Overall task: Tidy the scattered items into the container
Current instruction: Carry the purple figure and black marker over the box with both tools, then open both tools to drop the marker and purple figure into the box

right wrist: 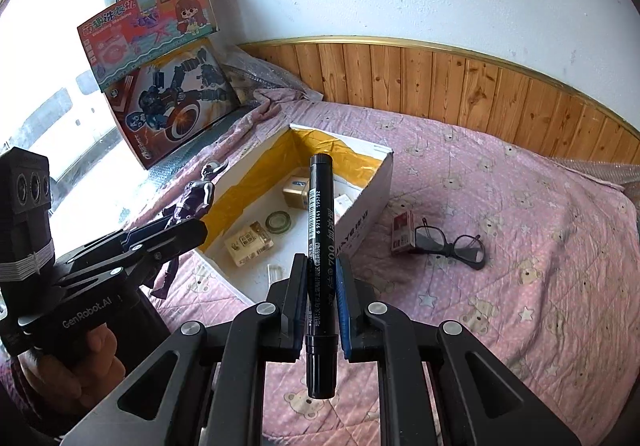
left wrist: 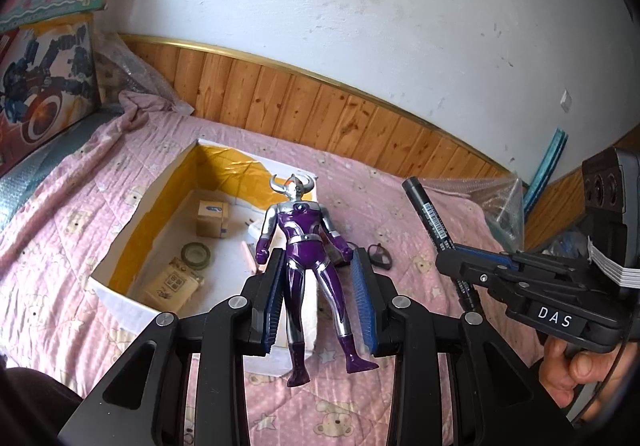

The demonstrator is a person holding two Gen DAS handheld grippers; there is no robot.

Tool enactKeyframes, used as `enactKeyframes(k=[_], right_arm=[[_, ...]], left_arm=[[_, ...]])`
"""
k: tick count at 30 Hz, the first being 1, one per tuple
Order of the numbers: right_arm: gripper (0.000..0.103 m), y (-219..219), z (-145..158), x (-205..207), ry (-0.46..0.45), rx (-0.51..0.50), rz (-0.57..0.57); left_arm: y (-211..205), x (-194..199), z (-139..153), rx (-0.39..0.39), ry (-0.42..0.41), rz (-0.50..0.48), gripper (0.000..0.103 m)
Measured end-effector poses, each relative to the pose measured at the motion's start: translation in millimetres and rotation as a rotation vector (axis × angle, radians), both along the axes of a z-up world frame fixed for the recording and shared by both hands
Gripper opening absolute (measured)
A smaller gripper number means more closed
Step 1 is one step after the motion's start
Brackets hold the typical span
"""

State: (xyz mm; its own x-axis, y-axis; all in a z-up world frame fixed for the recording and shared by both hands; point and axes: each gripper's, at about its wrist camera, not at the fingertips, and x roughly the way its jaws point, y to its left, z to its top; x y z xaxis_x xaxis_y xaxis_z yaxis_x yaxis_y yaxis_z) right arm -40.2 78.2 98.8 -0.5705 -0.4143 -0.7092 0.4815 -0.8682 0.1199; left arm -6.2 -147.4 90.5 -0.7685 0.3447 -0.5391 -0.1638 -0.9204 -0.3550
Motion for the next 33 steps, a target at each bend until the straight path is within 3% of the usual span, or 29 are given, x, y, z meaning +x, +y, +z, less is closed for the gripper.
enactKeyframes(k=[9,16,24,33], right_arm=[[0.015,-22,6,-34,-0.002,-0.055,0.043],[0.015,-47,-3,-73,-0.055,-0.09,0.098],[0.015,-80,-33,-125,-0.153,-0.082,0.137],[0.015,-107,-77,-194,-0.316,-0.112,0.09]], left_arm=[[-21,-36,-6,0.023,-0.06,0.035,0.033],[-23,-63,-36,0.052,-0.187,0.053,0.033],[-10,-88,-79,0.074,-0.377,0.058,0.034],[-12,-113,-94,0.042,-0.453,0.092,0.035]])
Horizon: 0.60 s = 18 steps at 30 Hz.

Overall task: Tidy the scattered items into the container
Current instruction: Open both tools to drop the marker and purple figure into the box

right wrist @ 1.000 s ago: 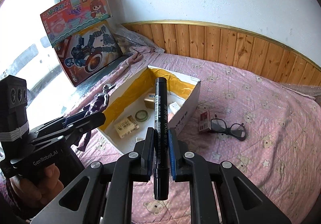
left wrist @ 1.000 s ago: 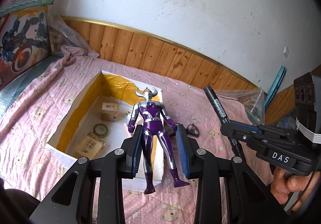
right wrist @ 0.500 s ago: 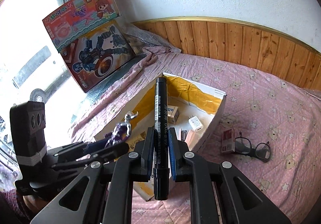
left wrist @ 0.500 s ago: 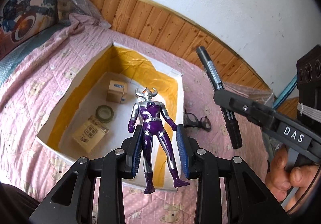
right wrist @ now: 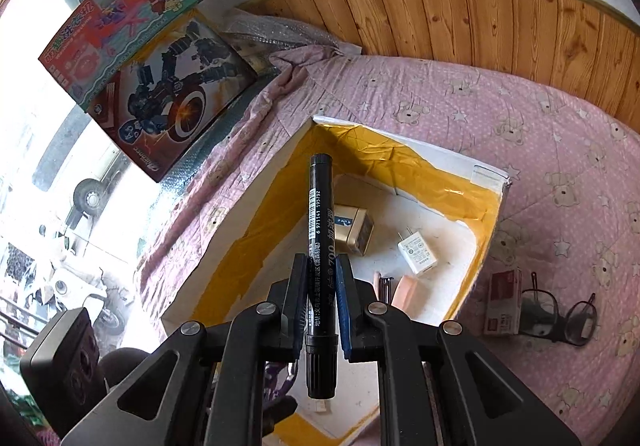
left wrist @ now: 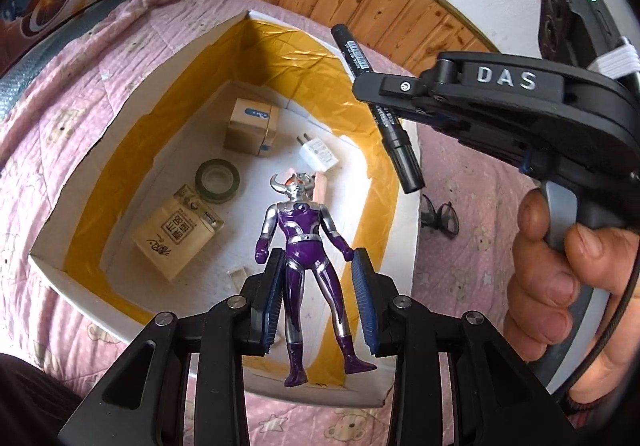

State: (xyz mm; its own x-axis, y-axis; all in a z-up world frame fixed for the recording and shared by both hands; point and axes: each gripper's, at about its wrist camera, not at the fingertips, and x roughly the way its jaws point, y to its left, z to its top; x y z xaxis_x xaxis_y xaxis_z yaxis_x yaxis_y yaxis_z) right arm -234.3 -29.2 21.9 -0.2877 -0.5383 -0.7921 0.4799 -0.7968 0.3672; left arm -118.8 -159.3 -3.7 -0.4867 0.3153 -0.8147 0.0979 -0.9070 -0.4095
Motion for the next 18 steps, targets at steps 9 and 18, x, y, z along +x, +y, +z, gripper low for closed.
enactKeyframes(k=[9,18], right_arm=[[0.029,-16,-45,-54,-0.142,-0.019,-0.117],[0.029,-14,-35,-12,-0.109,0.016,-0.031]], left_arm=[[-13,-15,-8,-0.041,-0.032,0.046,0.043],[-14,4,-1,-0.039,0.003,0.039,0.044]])
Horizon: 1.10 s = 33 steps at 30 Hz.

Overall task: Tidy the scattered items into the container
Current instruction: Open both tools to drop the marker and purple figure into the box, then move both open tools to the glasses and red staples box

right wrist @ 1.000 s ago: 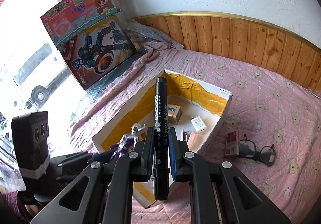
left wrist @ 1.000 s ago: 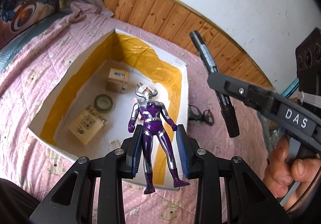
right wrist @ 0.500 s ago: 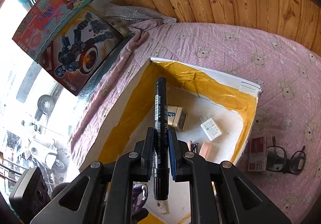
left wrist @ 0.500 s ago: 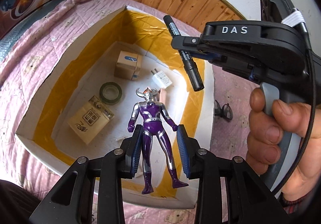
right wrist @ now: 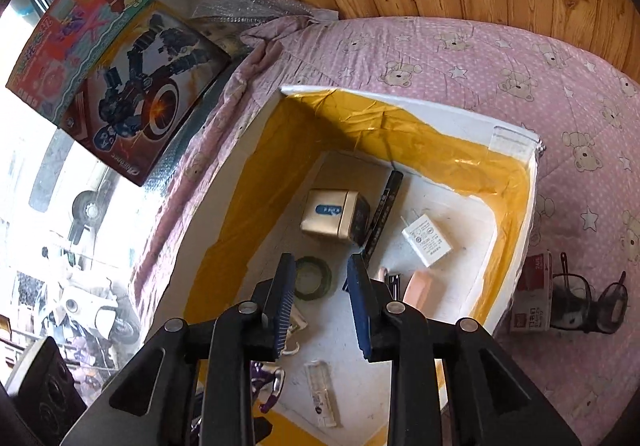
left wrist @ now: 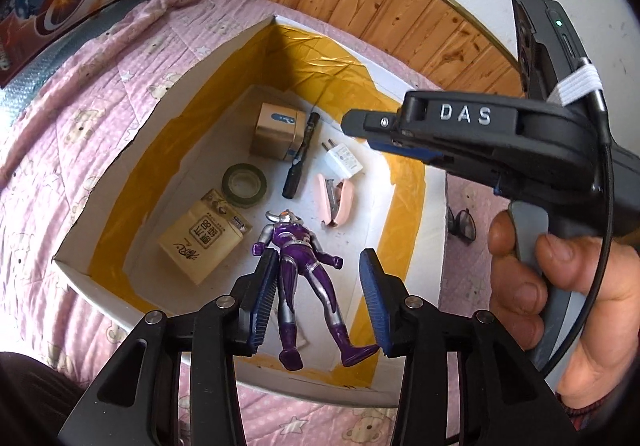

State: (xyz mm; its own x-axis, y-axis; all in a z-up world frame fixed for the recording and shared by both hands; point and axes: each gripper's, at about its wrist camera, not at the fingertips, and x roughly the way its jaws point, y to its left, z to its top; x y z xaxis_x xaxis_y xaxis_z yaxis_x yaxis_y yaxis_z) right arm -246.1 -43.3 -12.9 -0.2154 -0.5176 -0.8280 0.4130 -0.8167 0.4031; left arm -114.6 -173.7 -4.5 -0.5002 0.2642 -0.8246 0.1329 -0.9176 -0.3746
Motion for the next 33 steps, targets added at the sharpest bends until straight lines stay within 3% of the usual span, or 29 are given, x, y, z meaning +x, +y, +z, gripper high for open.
enactKeyframes(k=[7,10,20,25,33], right_arm=[[0.034,-5,14,46,0.091,0.079,0.088],[0.035,-2,23,59,0.122,0.089,0.096],[0.036,24,43,85,0.145,0.046,0.066],[0.037,31,46,98,0.141,0.009,0.066],[0.037,51,50,113,0.143,-0.035,0.059]], left_arm=[[5,19,17,-0.052,0.044,-0.001,0.045],[6,24,21,-0.069,0.06,-0.001,0.05],[-11,38,34,0.074,0.142,0.008,0.053],[-13,37,32,0.072,0.121,0.033,0.054],[7,51,47,-0.023,0.146,0.003,0.054]])
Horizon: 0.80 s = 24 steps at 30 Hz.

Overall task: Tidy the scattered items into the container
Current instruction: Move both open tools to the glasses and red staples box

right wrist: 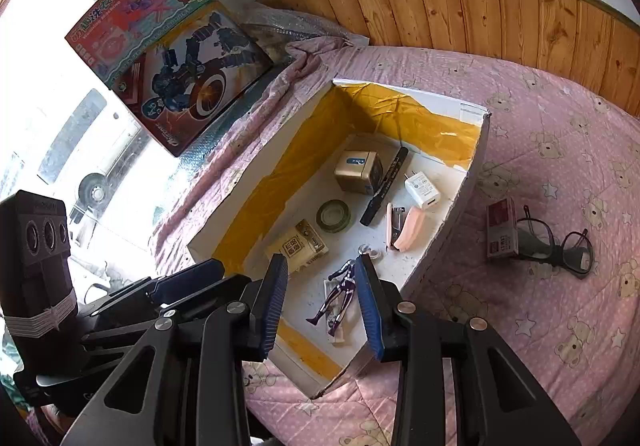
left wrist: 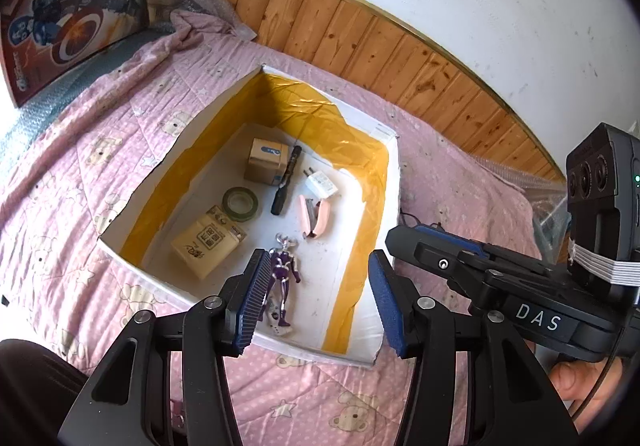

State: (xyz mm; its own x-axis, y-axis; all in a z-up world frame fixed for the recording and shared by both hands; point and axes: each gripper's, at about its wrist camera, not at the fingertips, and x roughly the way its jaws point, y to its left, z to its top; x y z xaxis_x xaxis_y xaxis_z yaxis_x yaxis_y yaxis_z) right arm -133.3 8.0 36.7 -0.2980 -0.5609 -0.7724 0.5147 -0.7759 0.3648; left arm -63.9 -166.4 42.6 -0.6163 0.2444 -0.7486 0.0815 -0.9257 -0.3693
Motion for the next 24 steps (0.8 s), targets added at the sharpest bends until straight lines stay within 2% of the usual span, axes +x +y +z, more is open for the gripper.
enactKeyframes(k=[8,14,24], right_arm=[[0.037,7,3,17,0.065,0.05,0.037],[0.037,17,7,29,0.109,0.069,0.061],[0.037,67,-2,51,0.133,0.045,0.087]], left_arm=[[21,23,12,-0.111,0.038,-0.036,0.054],[36,38,18,-0.156,0.066,-0.064,0.054],[93,55,18,-0.194,0.112,-0.215,0.054]])
